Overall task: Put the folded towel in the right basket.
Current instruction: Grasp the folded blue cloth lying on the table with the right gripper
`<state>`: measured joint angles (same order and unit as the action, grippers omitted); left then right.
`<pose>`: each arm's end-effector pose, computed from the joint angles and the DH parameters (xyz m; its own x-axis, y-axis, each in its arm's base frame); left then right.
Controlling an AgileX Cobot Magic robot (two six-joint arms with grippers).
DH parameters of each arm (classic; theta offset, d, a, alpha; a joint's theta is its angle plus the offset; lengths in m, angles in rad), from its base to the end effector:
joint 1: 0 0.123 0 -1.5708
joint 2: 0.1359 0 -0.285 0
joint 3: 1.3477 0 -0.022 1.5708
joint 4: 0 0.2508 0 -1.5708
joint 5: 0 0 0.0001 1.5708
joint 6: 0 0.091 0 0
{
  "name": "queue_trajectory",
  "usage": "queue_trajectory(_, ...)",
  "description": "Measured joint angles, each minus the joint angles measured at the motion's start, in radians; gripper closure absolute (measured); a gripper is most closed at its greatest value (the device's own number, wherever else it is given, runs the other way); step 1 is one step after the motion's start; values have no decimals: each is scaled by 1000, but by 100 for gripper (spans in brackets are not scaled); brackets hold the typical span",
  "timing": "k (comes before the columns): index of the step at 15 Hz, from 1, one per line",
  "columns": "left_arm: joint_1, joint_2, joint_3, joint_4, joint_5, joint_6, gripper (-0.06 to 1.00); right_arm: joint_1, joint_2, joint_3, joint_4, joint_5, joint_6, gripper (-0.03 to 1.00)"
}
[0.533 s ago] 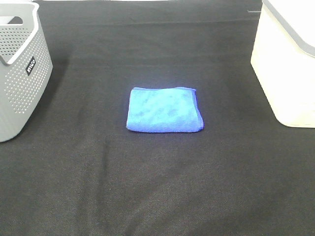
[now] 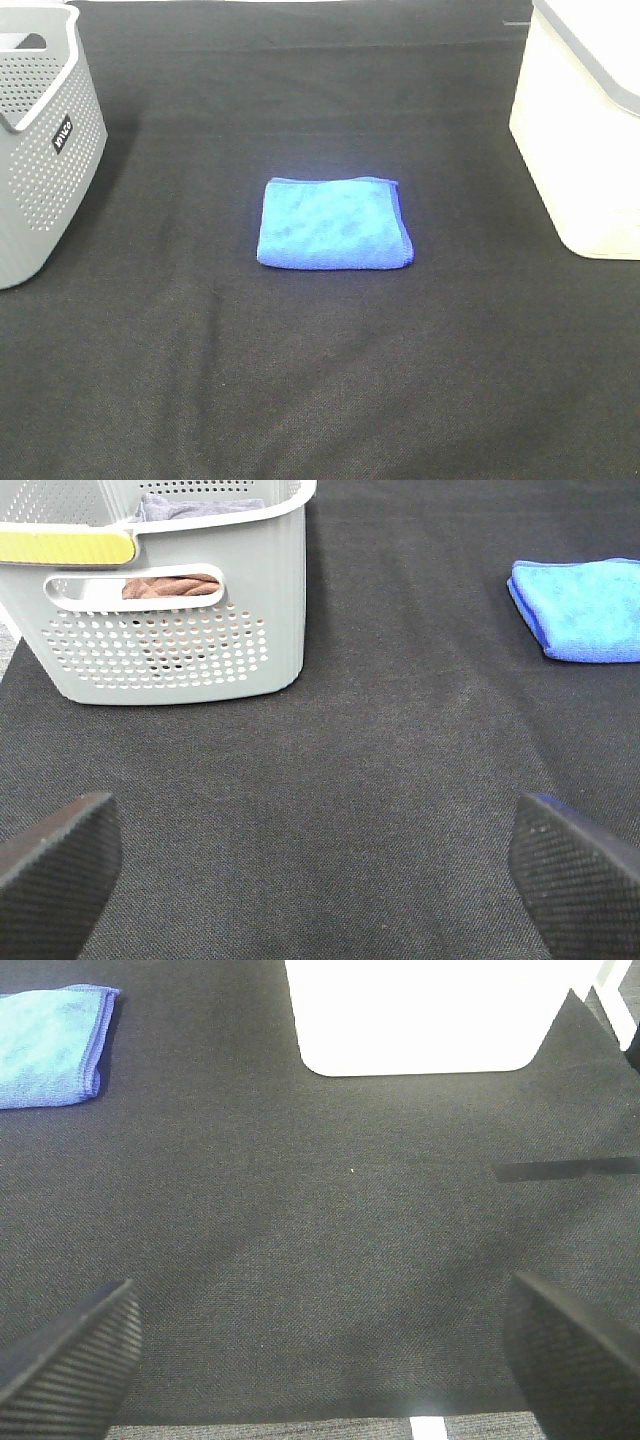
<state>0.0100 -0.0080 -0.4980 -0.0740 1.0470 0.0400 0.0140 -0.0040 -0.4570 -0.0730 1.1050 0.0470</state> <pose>-0.0053 -0.0059 0.2780 -0.4372 -0.0014 -0.8994 0.0489 0.9985 -0.0254 -0.0028 -0.0060 0.2620 -0.5269 0.0068 -0.8499 0.0489 0.9986 -0.0223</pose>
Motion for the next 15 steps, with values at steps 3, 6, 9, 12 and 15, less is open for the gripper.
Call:
queue_trajectory(3,0,0,0,0,0,0,-3,0,0,0,0,0,0,2)
queue_trajectory(6,0,0,0,0,0,0,-3,0,0,0,0,0,0,2)
queue_trajectory(9,0,0,0,0,0,0,-3,0,0,0,0,0,0,2)
queue_trajectory(12,0,0,0,0,0,0,-3,0,0,0,0,0,0,2)
queue_trajectory(15,0,0,0,0,0,0,-3,0,0,0,0,0,0,2)
